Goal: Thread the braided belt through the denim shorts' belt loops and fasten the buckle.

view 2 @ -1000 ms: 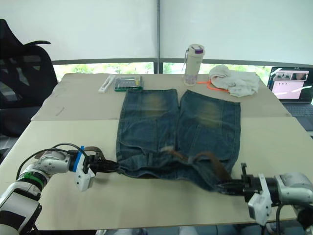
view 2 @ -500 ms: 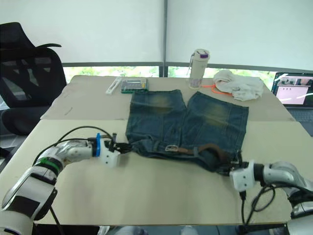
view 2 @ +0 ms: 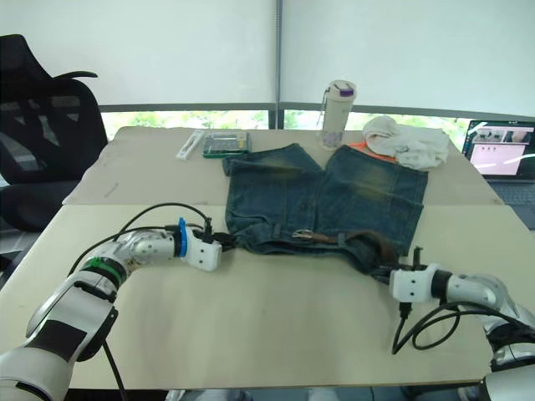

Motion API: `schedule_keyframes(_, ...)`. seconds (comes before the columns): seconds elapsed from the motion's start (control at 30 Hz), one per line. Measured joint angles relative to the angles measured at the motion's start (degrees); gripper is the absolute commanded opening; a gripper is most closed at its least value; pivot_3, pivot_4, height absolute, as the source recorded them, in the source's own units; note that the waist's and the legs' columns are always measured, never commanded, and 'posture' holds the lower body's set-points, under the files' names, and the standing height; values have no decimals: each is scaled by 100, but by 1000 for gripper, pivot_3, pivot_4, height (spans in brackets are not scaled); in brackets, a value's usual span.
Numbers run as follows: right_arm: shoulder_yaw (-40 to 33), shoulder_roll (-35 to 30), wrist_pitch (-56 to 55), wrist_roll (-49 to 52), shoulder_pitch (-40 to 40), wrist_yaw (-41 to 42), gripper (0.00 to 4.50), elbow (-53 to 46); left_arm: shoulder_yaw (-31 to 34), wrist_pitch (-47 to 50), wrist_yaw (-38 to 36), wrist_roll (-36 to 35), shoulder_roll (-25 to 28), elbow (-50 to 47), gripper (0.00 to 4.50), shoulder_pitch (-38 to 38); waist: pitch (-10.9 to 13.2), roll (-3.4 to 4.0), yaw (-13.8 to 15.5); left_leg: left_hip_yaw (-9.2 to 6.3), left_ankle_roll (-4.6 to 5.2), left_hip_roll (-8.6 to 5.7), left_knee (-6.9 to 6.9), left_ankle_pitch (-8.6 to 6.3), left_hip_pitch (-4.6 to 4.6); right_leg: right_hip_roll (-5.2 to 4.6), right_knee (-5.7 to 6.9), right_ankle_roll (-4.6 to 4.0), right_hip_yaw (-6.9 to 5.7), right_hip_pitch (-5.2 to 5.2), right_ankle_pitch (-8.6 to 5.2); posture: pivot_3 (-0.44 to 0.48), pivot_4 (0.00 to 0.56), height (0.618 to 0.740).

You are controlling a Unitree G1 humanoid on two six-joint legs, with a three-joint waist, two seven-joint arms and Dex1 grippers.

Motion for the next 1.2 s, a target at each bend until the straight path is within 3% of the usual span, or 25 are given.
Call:
schedule_keyframes(0.23,-436,-213,1390,1678,503,2025,4433,-853,944,945,-1668,-1553,-116,-209,4182,330,-3,-7,-23,-16,5,5,3,-3,-11,-12,3,-2,-40,-2,1,0,150,737)
schedule_keyframes(0.27,-519,-276,1643,1858,609,2265,4500,-1017,1120,1209,-2113,-1901,-119,-374,4461,450,-3,-6,-30,-17,4,6,3,-3,-13,-16,3,-3,-50,-6,2,0,150,737)
schedule_keyframes(0.4,-924,-577,3385,2850,1436,3114,4500,-2179,1578,2840,-3795,-3253,66,-1754,4461,1353,-4,-2,-86,-17,-3,8,6,0,-57,-25,20,-5,-58,-61,3,0,150,737)
schedule_keyframes(0.47,-1319,-741,4696,3590,1921,3192,4500,-3198,1745,4007,-4171,-3835,334,-2923,4461,2077,-3,6,-147,-18,-10,17,16,5,-89,-25,35,-11,-59,-100,6,0,150,737)
schedule_keyframes(0.53,-1678,-794,5691,4145,2062,2984,4500,-3973,1936,4832,-4079,-4184,437,-3779,4461,2487,-2,7,-156,-24,-16,21,23,8,-89,-21,31,-18,-69,-99,11,0,150,737)
schedule_keyframes(0.63,-1999,-617,7048,4936,1850,2391,4500,-5232,2459,6257,-3081,-4759,382,-5387,4461,3076,-2,7,-120,-43,-14,21,22,4,-86,-22,27,-20,-71,-87,13,0,150,737)
schedule_keyframes(0.77,-2080,-141,8009,5406,1580,1920,4500,-6031,3116,7695,-1299,-4985,79,-6795,4461,3604,-2,7,16,-49,-15,14,21,3,-91,-22,22,-17,-75,-86,15,0,150,737)
schedule_keyframes(0.93,-1850,509,8493,5486,950,1747,4500,-6379,3834,9301,1213,-4882,-699,-8544,4461,4450,1,2,39,-47,-15,6,27,4,-101,-20,18,-11,-75,-89,19,0,150,737)
schedule_keyframes(1.07,-1670,765,8635,5352,476,1865,4500,-6361,4452,10199,3061,-4531,-1465,-9740,4461,4626,3,-4,66,-48,-16,6,30,4,-101,-15,16,-13,-79,-85,21,0,150,737)
schedule_keyframes(1.2,-1508,946,8659,5170,142,2053,4500,-6165,4527,11264,4153,-4410,-2190,-10605,4461,4710,3,-4,106,-47,-16,4,31,5,-99,-13,17,-13,-79,-80,21,0,150,737)
